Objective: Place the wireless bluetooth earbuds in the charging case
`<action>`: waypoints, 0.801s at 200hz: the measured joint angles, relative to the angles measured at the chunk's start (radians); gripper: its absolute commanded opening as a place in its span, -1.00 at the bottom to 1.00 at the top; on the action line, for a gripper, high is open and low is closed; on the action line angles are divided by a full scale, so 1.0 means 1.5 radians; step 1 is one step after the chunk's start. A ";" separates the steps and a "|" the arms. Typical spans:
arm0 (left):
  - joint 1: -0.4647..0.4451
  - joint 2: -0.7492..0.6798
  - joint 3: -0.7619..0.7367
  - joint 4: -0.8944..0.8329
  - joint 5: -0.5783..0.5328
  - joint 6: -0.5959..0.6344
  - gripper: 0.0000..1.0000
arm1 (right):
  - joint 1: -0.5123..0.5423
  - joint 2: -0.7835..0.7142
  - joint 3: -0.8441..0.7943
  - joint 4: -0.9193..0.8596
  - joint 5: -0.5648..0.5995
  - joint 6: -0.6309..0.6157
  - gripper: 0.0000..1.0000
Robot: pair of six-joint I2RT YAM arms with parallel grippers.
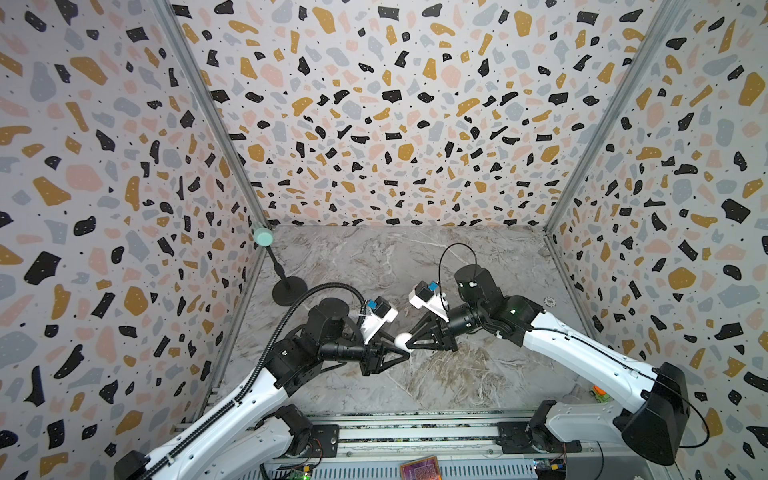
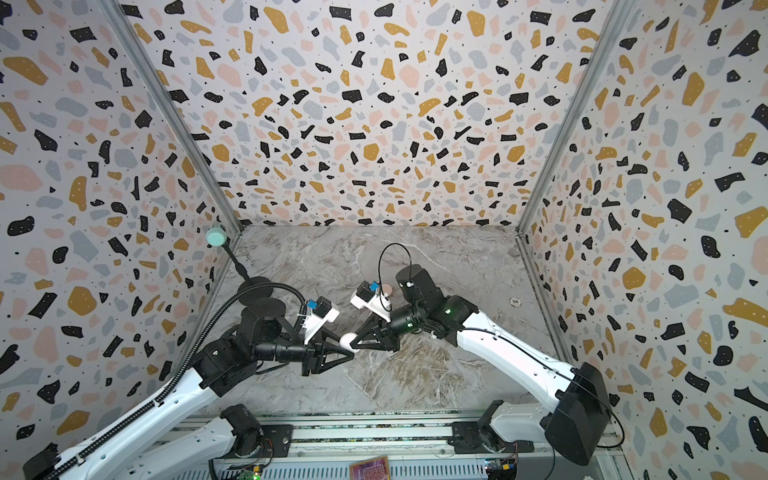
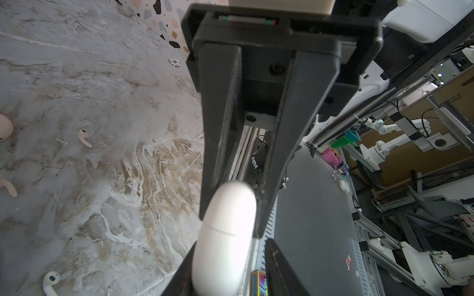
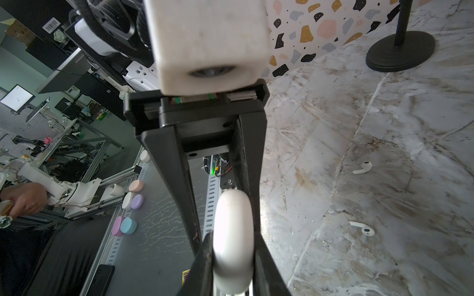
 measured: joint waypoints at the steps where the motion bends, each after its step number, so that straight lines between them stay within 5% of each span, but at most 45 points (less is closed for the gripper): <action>1: 0.000 0.000 0.000 0.000 0.000 0.000 -0.25 | 0.000 0.000 0.000 0.000 0.000 0.000 -1.00; 87: 0.001 0.006 0.000 0.000 0.006 0.002 -0.47 | 0.006 0.003 0.000 -0.001 -0.002 -0.006 -1.00; 125: 0.002 0.007 0.000 -0.002 0.019 0.002 -1.00 | 0.007 0.004 0.000 -0.002 -0.002 -0.015 -1.00; 160: 0.002 0.006 0.000 0.001 0.013 -0.003 -1.00 | 0.008 0.000 0.000 -0.001 0.007 -0.016 -0.25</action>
